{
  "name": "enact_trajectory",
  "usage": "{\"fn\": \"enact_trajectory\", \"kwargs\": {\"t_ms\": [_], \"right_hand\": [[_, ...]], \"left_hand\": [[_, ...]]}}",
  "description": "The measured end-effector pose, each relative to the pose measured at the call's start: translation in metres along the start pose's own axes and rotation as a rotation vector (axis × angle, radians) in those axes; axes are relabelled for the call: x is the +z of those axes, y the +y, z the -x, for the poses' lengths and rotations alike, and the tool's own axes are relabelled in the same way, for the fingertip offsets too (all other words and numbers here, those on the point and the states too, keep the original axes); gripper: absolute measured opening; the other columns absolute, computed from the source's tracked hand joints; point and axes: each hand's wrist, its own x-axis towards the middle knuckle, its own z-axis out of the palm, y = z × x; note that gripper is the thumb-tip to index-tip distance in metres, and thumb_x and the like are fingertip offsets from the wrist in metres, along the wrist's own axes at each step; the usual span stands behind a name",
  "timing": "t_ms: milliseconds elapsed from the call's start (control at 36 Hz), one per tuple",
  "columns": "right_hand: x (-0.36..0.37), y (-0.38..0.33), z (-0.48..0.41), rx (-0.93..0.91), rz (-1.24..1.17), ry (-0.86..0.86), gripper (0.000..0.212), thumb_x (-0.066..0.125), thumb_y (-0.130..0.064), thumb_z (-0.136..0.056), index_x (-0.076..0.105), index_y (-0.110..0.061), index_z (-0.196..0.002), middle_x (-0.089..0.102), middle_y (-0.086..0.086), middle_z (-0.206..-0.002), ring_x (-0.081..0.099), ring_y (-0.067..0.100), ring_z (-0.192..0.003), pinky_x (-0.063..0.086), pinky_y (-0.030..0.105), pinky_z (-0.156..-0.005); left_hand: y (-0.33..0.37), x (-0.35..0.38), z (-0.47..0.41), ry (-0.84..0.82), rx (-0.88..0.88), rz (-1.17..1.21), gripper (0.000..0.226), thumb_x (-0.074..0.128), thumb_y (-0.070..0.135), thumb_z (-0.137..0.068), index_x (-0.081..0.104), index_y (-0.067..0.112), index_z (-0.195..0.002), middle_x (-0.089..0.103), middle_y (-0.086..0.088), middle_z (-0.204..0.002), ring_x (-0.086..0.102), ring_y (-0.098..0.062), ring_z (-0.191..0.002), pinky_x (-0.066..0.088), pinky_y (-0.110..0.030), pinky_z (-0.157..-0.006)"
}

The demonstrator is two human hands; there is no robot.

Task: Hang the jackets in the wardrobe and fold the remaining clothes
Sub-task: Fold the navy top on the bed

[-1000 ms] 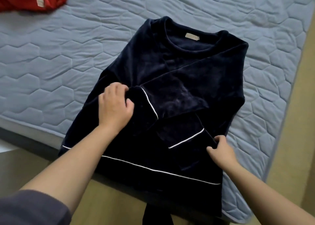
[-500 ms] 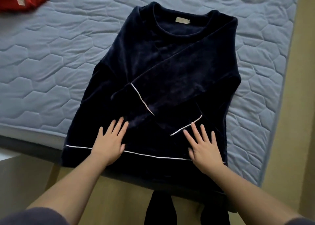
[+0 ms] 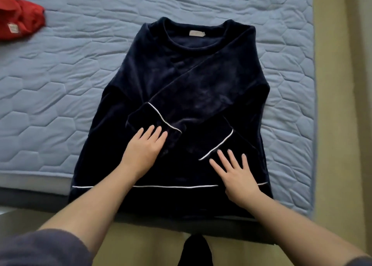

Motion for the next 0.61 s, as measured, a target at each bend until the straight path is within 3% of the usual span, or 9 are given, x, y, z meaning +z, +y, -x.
{"fn": "enact_trajectory", "kwargs": {"t_ms": [56, 111, 194, 250, 389, 500, 611], "right_hand": [[0.000, -0.005, 0.007, 0.030, -0.023, 0.008, 0.096, 0.053, -0.017, -0.087, -0.018, -0.030, -0.149, -0.024, 0.007, -0.157, -0.019, 0.035, -0.145, -0.007, 0.059, -0.112], [0.001, -0.010, 0.016, 0.060, -0.067, 0.015, 0.094, 0.053, -0.018, -0.087, -0.017, -0.030, -0.149, -0.023, 0.006, -0.158, -0.019, 0.033, -0.145, -0.006, 0.057, -0.114], [-0.002, -0.017, 0.036, 0.082, -0.161, -0.026, 0.091, 0.053, -0.019, -0.088, -0.012, -0.031, -0.150, -0.022, 0.003, -0.158, -0.019, 0.028, -0.145, 0.001, 0.053, -0.116], [-0.006, -0.019, 0.050, 0.109, -0.219, -0.033, 0.090, 0.053, -0.020, -0.087, -0.009, -0.033, -0.151, -0.020, 0.001, -0.159, -0.016, 0.026, -0.146, 0.005, 0.051, -0.117], [-0.013, -0.023, 0.096, 0.219, -0.379, -0.077, 0.081, 0.052, -0.022, -0.089, 0.002, -0.034, -0.152, -0.009, -0.002, -0.161, -0.003, 0.024, -0.148, 0.017, 0.047, -0.116], [-0.014, -0.023, 0.133, 0.358, -0.482, -0.198, 0.075, 0.051, -0.026, -0.091, 0.008, -0.030, -0.152, 0.000, -0.001, -0.161, 0.007, 0.026, -0.148, 0.028, 0.045, -0.113], [-0.016, -0.026, 0.151, 0.416, -0.510, -0.251, 0.071, 0.051, -0.027, -0.090, 0.015, -0.026, -0.151, 0.009, 0.003, -0.160, 0.016, 0.025, -0.145, 0.031, 0.042, -0.112]], "left_hand": [[-0.002, 0.001, 0.024, 0.091, 0.054, -0.009, 0.065, 0.074, -0.011, -0.061, 0.062, 0.003, -0.123, 0.062, -0.020, -0.123, 0.061, -0.038, -0.112, 0.050, -0.051, -0.092], [-0.006, 0.004, 0.047, 0.052, 0.077, -0.022, 0.071, 0.073, -0.006, -0.066, 0.055, 0.006, -0.133, 0.053, -0.022, -0.134, 0.052, -0.040, -0.123, 0.044, -0.054, -0.098], [-0.007, 0.013, 0.062, -0.283, 0.084, -0.110, 0.074, 0.045, 0.013, -0.093, 0.001, 0.020, -0.153, -0.005, -0.013, -0.160, -0.001, -0.032, -0.147, 0.013, -0.051, -0.116], [0.000, 0.012, 0.065, -0.389, -0.023, -0.017, 0.074, 0.038, 0.022, -0.096, -0.011, 0.024, -0.151, -0.018, -0.008, -0.158, -0.013, -0.027, -0.147, 0.008, -0.048, -0.117], [0.035, -0.002, 0.093, -0.345, -0.315, 0.249, 0.080, 0.045, 0.026, -0.090, -0.003, 0.021, -0.153, -0.011, -0.009, -0.160, -0.003, -0.026, -0.148, 0.019, -0.044, -0.116], [0.050, -0.009, 0.140, -0.504, -0.394, 0.306, 0.074, 0.043, 0.028, -0.093, 0.000, 0.021, -0.153, -0.009, -0.006, -0.160, -0.004, -0.024, -0.148, 0.017, -0.044, -0.117], [0.040, -0.020, 0.161, -0.506, -0.467, 0.352, 0.067, 0.045, 0.030, -0.093, 0.013, 0.021, -0.151, 0.002, -0.004, -0.160, 0.004, -0.022, -0.147, 0.025, -0.043, -0.114]]}}
